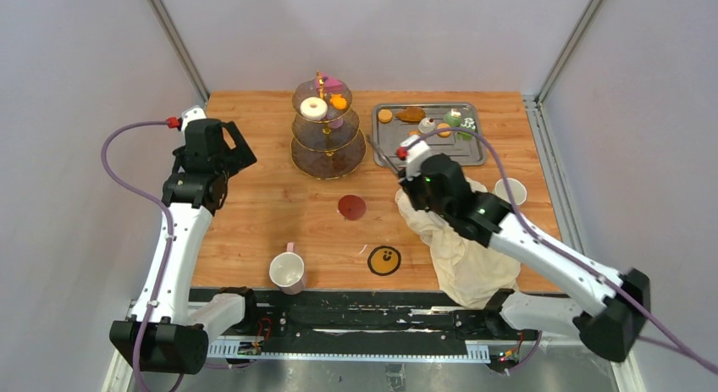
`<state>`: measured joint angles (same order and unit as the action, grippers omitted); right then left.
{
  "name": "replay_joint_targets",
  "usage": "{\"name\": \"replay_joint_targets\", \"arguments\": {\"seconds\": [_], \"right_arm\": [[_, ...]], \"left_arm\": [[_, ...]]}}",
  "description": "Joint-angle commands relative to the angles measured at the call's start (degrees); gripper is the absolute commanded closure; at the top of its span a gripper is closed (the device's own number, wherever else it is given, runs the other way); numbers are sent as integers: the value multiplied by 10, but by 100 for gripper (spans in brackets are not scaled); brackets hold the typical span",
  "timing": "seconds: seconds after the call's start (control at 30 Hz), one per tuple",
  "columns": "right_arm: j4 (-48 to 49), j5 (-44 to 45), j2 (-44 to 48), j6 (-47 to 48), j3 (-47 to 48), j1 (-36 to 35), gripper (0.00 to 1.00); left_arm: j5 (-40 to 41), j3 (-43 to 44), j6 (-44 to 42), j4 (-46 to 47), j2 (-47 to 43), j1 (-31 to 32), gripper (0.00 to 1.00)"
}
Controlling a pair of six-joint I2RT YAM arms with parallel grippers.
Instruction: Serve the afternoon tea
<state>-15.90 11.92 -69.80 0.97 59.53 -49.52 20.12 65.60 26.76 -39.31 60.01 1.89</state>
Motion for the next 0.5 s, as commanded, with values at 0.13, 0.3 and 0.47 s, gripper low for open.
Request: {"name": "replay_joint_targets", "arguments": {"seconds": [0.13,0.3,0.47], "right_arm": [[-89,-34,118,-46,-71,204,99],[-114,-123,19,-52,24,281,99],[-131,-167,-109,-42,149,323,99]], "left_arm": [[-24,9,4,31,15,-5,2],[-39,15,-16,29,19,-5,2],[-40,22,-21,14,21,-5,2]]}}
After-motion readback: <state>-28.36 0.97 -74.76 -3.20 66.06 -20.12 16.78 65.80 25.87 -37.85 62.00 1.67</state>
